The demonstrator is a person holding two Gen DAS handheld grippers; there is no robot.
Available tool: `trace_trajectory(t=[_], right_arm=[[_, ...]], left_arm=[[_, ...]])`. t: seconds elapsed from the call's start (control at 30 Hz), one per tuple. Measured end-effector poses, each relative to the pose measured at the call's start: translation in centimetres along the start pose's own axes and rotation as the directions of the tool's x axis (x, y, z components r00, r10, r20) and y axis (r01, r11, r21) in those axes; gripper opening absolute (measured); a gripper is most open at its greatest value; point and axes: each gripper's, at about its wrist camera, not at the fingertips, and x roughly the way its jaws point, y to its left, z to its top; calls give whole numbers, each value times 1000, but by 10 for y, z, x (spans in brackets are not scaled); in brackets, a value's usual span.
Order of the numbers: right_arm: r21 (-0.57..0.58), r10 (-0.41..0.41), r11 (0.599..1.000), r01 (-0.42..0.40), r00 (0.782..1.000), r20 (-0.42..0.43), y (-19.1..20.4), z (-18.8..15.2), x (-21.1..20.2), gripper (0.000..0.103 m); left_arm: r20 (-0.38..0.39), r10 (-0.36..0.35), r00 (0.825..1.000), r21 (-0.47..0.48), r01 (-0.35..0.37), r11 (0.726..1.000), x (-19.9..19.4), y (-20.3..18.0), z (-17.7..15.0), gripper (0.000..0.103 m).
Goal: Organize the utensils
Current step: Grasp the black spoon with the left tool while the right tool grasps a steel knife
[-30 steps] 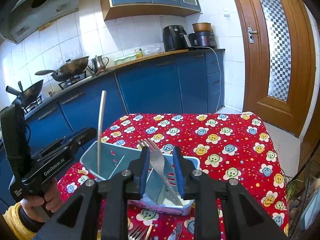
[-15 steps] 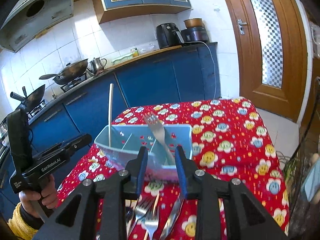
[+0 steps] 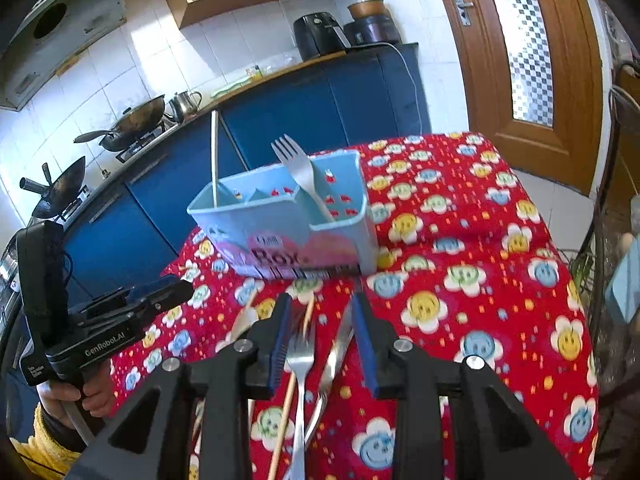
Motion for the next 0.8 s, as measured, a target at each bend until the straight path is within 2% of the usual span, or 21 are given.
trace_trajectory(t=[0.4, 0.67, 0.8], right_arm=[[51, -29, 998, 31, 999, -30, -26, -28, -7, 37], [77, -27, 997, 30, 999, -33, -37, -33, -8, 37], [83, -25, 996, 27, 999, -34, -40, -34, -8, 38]], left_arm=[[-110, 7, 994, 121, 7, 993, 30, -27, -15, 33], [-174, 20, 984, 192, 14, 981, 47, -37, -18, 33], [-197, 27, 980, 188, 10, 982, 54, -37, -19, 33]])
